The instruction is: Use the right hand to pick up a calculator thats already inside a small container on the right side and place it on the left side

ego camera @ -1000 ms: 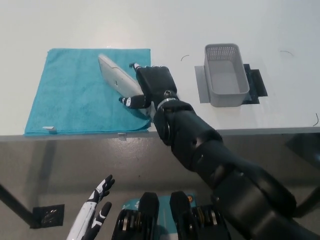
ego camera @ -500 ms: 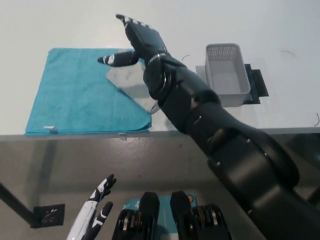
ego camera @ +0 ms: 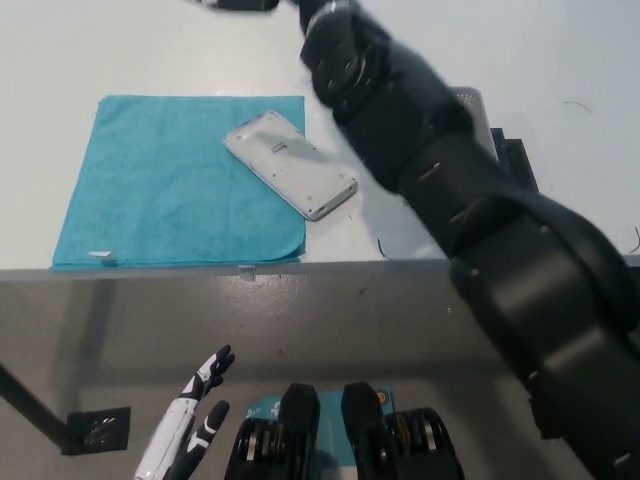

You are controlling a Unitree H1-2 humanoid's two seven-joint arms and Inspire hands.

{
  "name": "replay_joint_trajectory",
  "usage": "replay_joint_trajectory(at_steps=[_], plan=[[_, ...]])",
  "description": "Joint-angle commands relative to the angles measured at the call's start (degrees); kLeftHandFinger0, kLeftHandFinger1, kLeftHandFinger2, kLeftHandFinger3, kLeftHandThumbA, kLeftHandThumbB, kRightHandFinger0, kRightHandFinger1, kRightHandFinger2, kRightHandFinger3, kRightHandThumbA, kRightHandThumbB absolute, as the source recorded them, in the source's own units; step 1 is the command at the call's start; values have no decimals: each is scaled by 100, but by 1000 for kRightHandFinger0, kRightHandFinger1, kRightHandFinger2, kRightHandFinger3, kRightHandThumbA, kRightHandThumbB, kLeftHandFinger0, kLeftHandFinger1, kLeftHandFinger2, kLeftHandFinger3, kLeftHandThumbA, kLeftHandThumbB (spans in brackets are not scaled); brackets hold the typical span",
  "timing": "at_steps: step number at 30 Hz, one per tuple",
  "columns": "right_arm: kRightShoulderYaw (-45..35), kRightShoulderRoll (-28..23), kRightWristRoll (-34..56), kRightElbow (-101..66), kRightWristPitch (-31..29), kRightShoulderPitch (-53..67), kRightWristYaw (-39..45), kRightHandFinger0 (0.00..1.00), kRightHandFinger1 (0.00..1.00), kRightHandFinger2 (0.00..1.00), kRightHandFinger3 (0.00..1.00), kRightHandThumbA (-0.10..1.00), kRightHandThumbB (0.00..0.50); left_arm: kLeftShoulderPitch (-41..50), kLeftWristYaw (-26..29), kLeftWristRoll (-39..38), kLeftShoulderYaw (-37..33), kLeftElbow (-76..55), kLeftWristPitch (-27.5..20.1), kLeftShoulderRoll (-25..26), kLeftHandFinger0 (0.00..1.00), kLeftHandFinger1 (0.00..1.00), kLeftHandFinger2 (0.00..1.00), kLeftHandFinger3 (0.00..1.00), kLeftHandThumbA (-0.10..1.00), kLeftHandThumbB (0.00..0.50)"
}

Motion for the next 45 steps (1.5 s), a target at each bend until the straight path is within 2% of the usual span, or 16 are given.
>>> replay_joint_trajectory(at_steps=[1,6,8,16,21,22,23,24,25,28,32,34,37,38,43,45], plan=[[-209,-600,263,-3049,-580,394,80,1000,1000,1000,1000,1000,473,-27,4,-4,12,-104,-248,84,1000,1000,1000,1000,1000,52],[-502,-1171,491,-6843,232,1844,806,1000,1000,1000,1000,1000,426,56,9,-76,70,-123,-213,95,1000,1000,1000,1000,1000,54],[-744,-1431,655,-8096,383,2456,941,1000,1000,1000,1000,1000,459,101,27,-72,85,-106,-220,104,1000,1000,1000,1000,1000,52],[-1261,-1888,1067,-10798,134,4511,801,1000,1000,1000,1000,1000,432,144,122,-35,59,36,-249,71,1000,1000,1000,1000,1000,33],[-1458,-2296,1791,-11884,96,5620,610,1000,1000,1000,1000,1000,367,262,168,-18,23,98,-249,40,1000,1000,1000,1000,1000,44],[-1526,-2341,1795,-12073,37,5846,519,1000,1000,1000,1000,873,364,301,176,-32,5,120,-250,42,1000,1000,1000,1000,1000,45],[-1532,-2364,1823,-12238,79,5943,467,1000,1000,1000,1000,909,465,313,174,-34,0,130,-250,43,1000,1000,1000,1000,1000,42],[-1531,-2353,1834,-12381,157,6001,433,1000,1000,1000,1000,892,467,329,172,-28,-5,140,-250,41,1000,1000,1000,1000,1000,43],[-1560,-2464,1627,-12522,-106,6082,439,1000,1000,1000,1000,1000,328,353,184,8,-21,148,-249,45,1000,1000,1000,1000,1000,36],[-1590,-2504,1934,-12642,-427,6311,196,1000,1000,1000,1000,935,283,389,176,-19,-55,187,-249,50,1000,1000,1000,1000,1000,33],[-1318,-2110,1912,-12642,-953,6508,-88,1000,1000,1000,1000,987,285,452,195,-9,-79,210,-250,48,1000,1000,1000,1000,1000,39],[-909,-1840,2051,-12642,-1075,6702,-111,1000,1000,1000,1000,917,352,452,195,14,-54,217,-249,32,1000,1000,1000,1000,1000,42],[-558,-1311,1791,-12642,-1207,7262,-148,1000,1000,1000,1000,992,415,437,216,6,-58,239,-250,42,1000,1000,1000,1000,1000,49],[-386,-1190,1591,-12642,-1262,7553,-86,1000,1000,1000,1000,1000,382,430,210,-2,-56,252,-250,46,1000,1000,1000,1000,1000,48],[535,-1533,1341,-11413,-1790,8999,74,1000,1000,1000,1000,1000,404,384,202,-19,-54,249,-249,-7,1000,1000,1000,1000,1000,43],[829,-2023,801,-10277,-1790,8988,-393,1000,1000,1000,1000,1000,292,402,181,-46,-35,249,-249,-13,1000,1000,1000,1000,1000,52]])
